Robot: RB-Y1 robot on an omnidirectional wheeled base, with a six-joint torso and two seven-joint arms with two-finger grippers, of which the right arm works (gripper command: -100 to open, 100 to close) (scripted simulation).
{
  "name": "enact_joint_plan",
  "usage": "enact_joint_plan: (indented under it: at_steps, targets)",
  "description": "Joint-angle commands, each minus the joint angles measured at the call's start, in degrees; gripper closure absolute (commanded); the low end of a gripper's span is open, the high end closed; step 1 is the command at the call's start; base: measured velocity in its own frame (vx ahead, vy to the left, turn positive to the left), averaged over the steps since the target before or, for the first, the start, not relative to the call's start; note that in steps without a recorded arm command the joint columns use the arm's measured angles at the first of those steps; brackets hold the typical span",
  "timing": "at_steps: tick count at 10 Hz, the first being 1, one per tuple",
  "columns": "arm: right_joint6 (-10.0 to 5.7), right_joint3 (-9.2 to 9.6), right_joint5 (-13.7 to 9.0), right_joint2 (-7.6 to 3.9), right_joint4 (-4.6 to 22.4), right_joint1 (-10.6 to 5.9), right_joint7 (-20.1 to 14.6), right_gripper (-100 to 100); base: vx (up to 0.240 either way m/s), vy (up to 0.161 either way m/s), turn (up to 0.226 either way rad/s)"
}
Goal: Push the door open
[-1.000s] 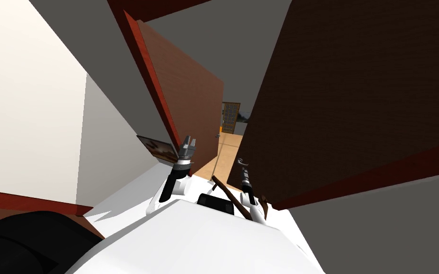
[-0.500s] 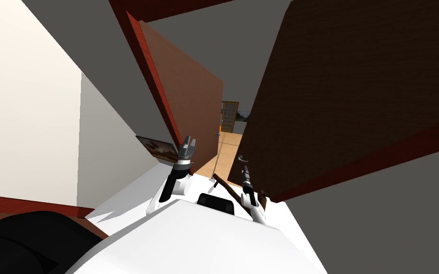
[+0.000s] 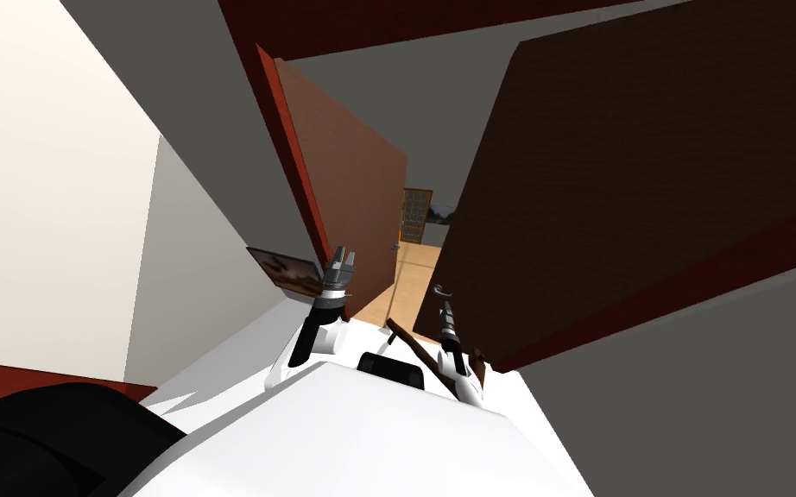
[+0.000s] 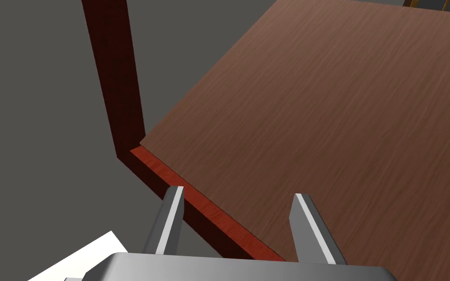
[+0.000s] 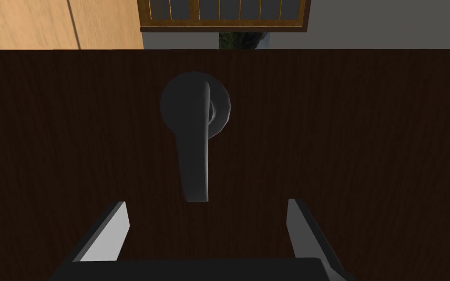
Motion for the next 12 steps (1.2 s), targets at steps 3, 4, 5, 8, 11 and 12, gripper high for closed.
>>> enact_joint_plan:
  at_steps: [3, 4, 5, 8, 11, 12]
  targets:
    - [-0.63, -0.40, -0.20, -0.16, 0.53, -0.06, 0.16, -100, 0.222, -0.047, 0.030]
    - [-0.81, -0.53, -0.27, -0.08, 0.62, -0.03, 0.21, -100, 0.154, 0.010, -0.002]
    - [-0.89, -0.60, -0.30, 0.00, 0.67, -0.01, 0.24, -100, 0.161, -0.018, 0.032]
    - [-0.84, -0.61, -0.30, 0.04, 0.57, 0.02, 0.25, 100, 0.070, -0.017, 0.007]
    - [-0.84, -0.61, -0.30, 0.04, 0.57, 0.02, 0.25, 100, -0.017, -0.002, 0.000]
    - [-0.84, -0.61, -0.30, 0.04, 0.57, 0.02, 0.25, 100, -0.005, 0.005, -0.008]
